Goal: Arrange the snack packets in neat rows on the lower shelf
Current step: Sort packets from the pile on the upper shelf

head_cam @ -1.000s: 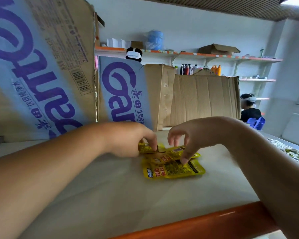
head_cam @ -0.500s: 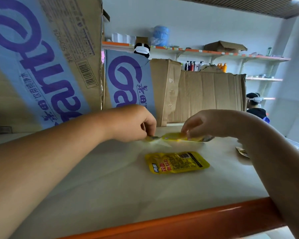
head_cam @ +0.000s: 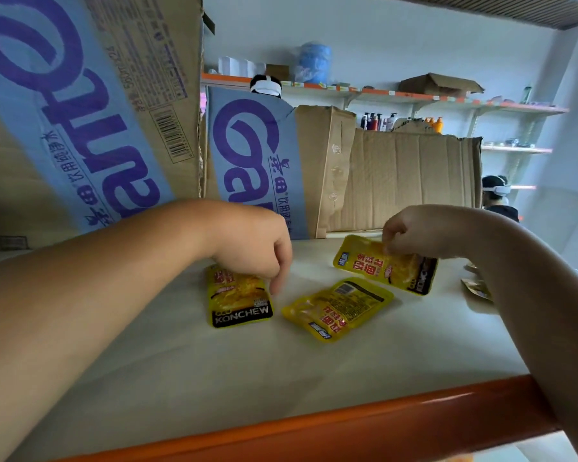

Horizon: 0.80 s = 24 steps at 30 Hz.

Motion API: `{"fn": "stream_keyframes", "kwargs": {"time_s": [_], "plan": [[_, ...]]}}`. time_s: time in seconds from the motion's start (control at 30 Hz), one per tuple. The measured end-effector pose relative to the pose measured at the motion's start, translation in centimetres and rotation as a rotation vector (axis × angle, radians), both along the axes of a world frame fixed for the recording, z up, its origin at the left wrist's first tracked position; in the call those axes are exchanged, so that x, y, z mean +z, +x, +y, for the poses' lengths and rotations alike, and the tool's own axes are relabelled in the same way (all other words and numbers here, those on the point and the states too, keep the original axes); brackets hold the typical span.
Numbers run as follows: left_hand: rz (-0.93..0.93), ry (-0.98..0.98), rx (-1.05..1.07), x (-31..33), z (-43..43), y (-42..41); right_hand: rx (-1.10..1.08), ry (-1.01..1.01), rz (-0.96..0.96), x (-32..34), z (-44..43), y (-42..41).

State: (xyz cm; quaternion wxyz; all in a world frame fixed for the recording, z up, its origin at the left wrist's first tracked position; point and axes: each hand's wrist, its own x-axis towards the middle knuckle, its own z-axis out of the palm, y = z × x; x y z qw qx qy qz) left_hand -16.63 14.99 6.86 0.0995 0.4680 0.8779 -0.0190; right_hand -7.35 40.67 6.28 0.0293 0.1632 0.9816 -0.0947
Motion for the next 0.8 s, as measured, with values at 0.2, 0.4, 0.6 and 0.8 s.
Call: {"fn": "stream_keyframes", "kwargs": {"time_s": [0.2, 0.4, 0.6, 0.8], "plan": [[0.221, -0.286, 0.368, 0.0, 0.4, 0.4, 0.031, 0.105, -0.096, -0.3, -1.1, -0.2], [0.107, -0.14, 0.291, 0.0, 0.2, -0.3, 0.062, 0.066, -0.08, -0.5, -1.6, -0.1], [0.054, -0.214, 0.313, 0.4, -0.3, -0.8, 0.061, 0.105, -0.094, -0.5, -1.8, -0.2], [0.055, -0.255, 0.279, 0.5, -0.4, -0.9, 0.052, 0.171, -0.157, -0.3, -1.9, -0.5]]}}
